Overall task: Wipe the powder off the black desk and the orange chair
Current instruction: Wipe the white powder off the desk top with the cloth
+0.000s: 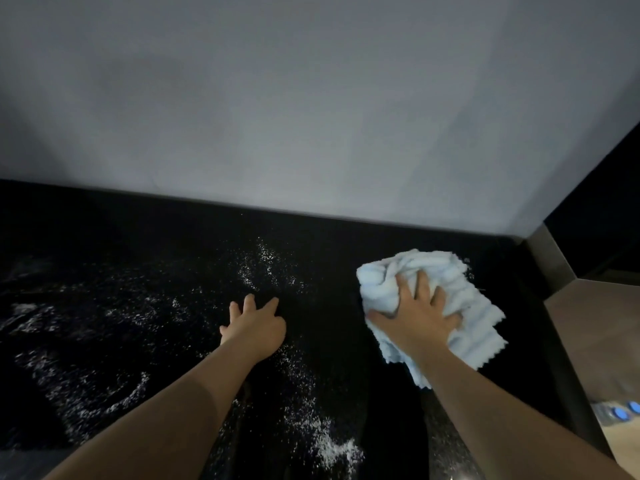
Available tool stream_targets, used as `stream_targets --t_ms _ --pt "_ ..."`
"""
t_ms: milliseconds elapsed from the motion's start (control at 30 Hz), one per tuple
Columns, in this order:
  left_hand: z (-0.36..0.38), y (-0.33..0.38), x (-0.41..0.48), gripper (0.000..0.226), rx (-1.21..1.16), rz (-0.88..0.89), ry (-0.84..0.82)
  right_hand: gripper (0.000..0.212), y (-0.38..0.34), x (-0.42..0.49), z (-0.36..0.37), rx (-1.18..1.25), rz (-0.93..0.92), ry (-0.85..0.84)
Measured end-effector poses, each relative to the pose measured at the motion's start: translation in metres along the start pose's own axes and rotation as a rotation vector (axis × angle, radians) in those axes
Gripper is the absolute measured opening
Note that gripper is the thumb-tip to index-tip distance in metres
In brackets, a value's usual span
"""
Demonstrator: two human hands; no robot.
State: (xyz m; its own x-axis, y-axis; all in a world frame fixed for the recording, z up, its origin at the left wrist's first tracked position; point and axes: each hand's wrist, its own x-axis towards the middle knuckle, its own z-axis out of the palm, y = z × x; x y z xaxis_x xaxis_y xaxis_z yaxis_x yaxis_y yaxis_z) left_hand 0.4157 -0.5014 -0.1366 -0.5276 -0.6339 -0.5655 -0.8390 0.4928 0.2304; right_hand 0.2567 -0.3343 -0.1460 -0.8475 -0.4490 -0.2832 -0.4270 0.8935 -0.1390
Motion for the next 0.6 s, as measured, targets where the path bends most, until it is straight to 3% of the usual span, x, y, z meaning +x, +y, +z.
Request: stream_targets --t_ms 67,133,200,267,333,400,500,533,600 --pt "0.000 0.005 0.000 0.049 0.005 -0.026 -0.019 0.080 -0.002 -0.002 0.003 -0.043 -0.059 0.009" --pt "-0.002 0.010 -0.001 0.050 -0.028 -0.069 -0.014 0.066 -0.005 -0.015 0.014 -0.059 -0.269 0.117" --pt "-0.004 0.013 0.002 0.051 -0.022 -0.084 -0.004 0.051 -0.006 -0.031 0.015 0.135 -0.463 0.169" --pt "-0.006 0.015 0.004 0.052 -0.015 -0.094 0.000 0.038 0.000 -0.021 -0.003 0.400 -0.388 0.236" --pt "-0.007 0.021 0.004 0.051 -0.023 -0.132 -0.008 0.044 0.012 0.003 -0.021 0.494 -0.258 0.389" --pt "-0.010 0.031 0.004 0.050 -0.054 -0.180 -0.028 0.060 0.024 0.024 -0.029 0.330 -0.090 0.371" --pt "-0.013 0.042 0.010 0.049 -0.056 -0.198 -0.029 0.081 0.021 0.026 -0.017 -0.070 0.059 0.077" --pt "-0.013 0.042 0.012 0.050 -0.048 -0.196 -0.029 0.079 0.015 0.019 -0.007 -0.132 0.005 0.072" --pt "-0.010 0.037 0.019 0.050 -0.040 -0.195 -0.026 0.069 0.011 0.004 0.012 -0.166 -0.278 0.228"
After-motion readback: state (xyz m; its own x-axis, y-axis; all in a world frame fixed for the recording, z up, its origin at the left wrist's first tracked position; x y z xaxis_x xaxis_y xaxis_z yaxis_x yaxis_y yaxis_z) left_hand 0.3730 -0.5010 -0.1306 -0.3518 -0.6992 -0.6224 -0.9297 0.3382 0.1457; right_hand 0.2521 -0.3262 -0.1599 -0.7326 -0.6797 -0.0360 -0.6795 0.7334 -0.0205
